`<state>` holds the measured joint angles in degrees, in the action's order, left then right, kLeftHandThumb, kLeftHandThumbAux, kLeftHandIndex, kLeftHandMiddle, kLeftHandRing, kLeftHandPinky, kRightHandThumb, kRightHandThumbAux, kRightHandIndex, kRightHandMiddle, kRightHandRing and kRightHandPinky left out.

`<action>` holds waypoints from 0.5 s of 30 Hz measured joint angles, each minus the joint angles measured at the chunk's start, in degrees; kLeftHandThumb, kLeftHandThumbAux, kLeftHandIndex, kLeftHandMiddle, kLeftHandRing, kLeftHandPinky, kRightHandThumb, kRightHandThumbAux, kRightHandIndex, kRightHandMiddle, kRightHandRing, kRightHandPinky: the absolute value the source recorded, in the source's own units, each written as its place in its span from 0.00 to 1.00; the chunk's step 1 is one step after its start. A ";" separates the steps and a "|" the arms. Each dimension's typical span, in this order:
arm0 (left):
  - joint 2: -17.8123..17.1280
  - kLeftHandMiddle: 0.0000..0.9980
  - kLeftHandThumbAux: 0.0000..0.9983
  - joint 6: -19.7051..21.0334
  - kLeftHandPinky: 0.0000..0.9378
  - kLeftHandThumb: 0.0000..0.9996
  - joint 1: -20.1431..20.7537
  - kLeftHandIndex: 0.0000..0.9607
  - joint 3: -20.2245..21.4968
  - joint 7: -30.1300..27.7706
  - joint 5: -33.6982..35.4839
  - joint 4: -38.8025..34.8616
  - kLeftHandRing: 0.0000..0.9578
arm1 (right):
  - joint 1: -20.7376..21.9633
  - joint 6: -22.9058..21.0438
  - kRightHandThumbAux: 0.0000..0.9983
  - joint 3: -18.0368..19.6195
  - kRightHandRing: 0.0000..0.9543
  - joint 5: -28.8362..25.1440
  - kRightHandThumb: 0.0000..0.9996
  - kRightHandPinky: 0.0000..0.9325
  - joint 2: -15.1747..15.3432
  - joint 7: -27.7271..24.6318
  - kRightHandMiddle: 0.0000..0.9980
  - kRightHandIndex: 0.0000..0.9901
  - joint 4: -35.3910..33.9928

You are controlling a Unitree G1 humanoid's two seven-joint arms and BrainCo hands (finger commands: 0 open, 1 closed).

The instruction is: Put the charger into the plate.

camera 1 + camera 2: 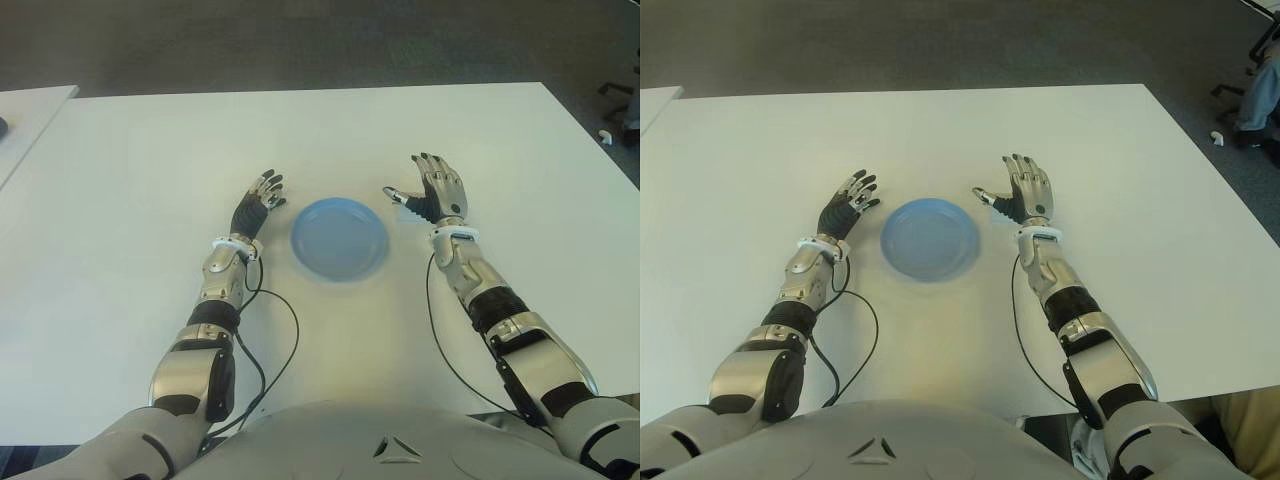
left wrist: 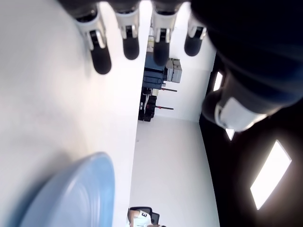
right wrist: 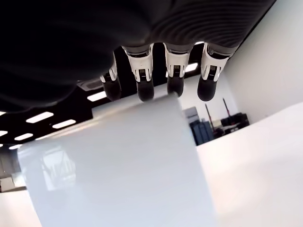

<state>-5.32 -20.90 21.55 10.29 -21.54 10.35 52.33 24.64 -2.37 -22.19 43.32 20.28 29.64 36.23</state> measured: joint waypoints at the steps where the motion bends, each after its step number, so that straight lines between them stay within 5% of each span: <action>1: -0.03 0.12 0.60 0.00 0.05 0.00 0.01 0.05 0.02 -0.11 0.04 0.04 0.09 | -0.27 -0.36 0.14 0.00 0.00 0.16 0.33 0.00 -0.03 0.00 0.00 0.00 -0.72; 15: -0.64 0.11 0.61 0.08 0.03 0.00 0.15 0.03 0.21 -1.23 0.44 0.50 0.08 | -7.58 -7.70 0.13 1.01 0.00 2.28 0.34 0.00 -1.12 -0.68 0.00 0.00 -15.24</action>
<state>-5.95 -20.82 21.70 10.50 -22.77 10.79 52.83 17.06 -10.07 -21.18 45.61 19.16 28.96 20.99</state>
